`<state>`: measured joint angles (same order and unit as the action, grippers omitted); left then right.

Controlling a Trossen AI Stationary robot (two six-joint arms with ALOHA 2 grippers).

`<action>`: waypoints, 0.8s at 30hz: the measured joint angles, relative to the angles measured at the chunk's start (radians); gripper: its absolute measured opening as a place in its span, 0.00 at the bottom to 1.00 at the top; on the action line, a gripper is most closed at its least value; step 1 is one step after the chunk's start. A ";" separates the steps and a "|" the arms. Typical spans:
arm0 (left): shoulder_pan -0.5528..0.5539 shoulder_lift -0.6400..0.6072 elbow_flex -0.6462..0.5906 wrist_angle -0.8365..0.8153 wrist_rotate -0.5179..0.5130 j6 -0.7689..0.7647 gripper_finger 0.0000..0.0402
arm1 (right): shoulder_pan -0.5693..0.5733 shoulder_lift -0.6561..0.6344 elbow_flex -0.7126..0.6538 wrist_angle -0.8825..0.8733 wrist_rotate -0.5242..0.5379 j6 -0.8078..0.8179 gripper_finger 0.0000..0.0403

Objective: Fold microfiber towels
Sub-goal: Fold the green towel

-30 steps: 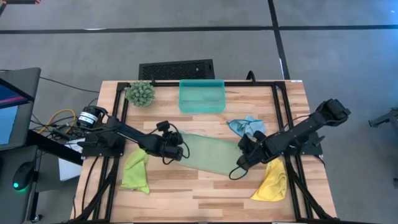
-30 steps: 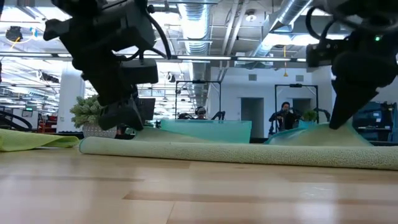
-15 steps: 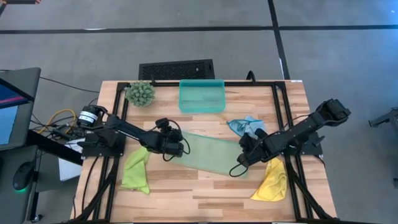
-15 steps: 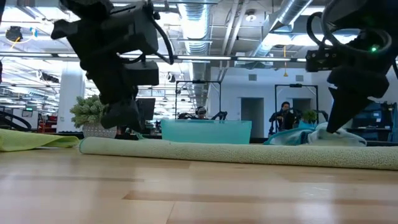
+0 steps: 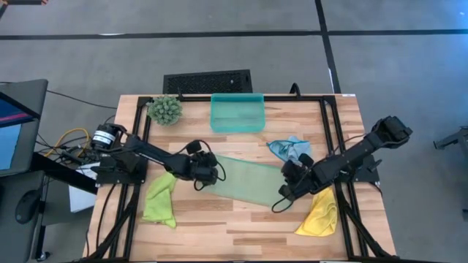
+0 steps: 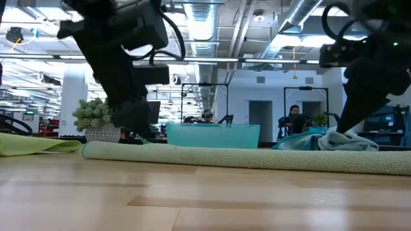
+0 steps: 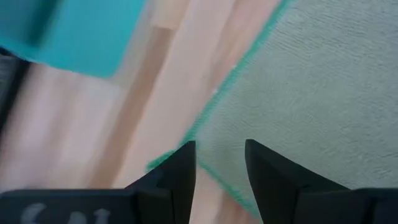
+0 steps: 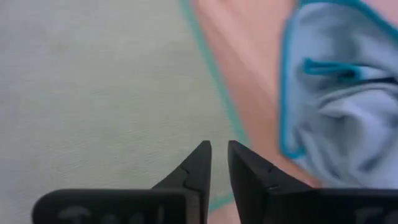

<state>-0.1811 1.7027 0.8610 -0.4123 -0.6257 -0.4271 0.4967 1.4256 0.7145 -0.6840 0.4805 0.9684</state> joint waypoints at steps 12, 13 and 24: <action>0.044 0.000 -0.060 0.020 -0.083 0.059 0.33 | -0.111 0.003 -0.101 0.034 -0.024 -0.017 0.04; 0.044 -0.001 -0.045 -0.015 -0.110 0.061 0.33 | -0.118 0.003 -0.106 0.038 -0.028 -0.028 0.03; -0.047 -0.019 0.057 -0.158 0.053 -0.008 0.33 | -0.040 -0.001 -0.036 0.048 -0.006 -0.085 0.05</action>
<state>-0.2285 1.6836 0.9176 -0.5706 -0.5731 -0.4347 0.4572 1.4250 0.6785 -0.6363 0.4745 0.8833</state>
